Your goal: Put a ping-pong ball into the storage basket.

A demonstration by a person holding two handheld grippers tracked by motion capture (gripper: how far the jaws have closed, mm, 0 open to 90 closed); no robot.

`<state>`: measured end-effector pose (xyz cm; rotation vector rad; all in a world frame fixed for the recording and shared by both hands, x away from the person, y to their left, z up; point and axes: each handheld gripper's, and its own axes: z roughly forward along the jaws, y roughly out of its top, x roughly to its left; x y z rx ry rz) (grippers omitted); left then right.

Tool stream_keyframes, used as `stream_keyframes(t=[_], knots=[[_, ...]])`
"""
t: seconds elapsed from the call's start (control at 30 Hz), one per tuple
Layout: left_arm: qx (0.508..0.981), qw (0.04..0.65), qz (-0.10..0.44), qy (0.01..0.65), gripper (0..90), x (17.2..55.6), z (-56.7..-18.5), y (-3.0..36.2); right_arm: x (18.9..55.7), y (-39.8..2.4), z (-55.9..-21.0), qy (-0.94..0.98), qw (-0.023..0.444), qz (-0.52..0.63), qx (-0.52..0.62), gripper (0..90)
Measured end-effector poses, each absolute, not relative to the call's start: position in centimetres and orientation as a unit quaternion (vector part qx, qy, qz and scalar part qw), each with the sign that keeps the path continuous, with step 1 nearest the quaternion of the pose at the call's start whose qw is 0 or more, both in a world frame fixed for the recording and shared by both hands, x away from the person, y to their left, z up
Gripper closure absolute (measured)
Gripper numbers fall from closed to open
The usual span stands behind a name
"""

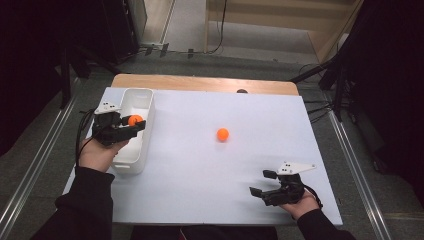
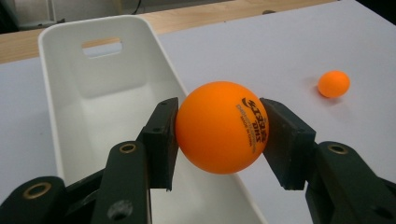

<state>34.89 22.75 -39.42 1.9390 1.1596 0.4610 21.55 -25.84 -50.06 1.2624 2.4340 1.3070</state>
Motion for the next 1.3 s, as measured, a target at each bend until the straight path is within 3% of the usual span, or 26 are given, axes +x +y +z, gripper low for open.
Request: stream_keyframes(t=[0.77, 1.3], knots=[[0.757, 0.380, 0.221, 0.483, 50.3, 36.1, -40.6, 23.2, 21.5, -25.8, -50.0, 0.800, 0.049, 0.429, 0.416, 11.6], [0.754, 0.387, 0.190, 0.495, 49.7, 36.2, -40.4, 24.1, 21.5, -25.7, -50.0, 0.801, 0.047, 0.429, 0.416, 11.6]])
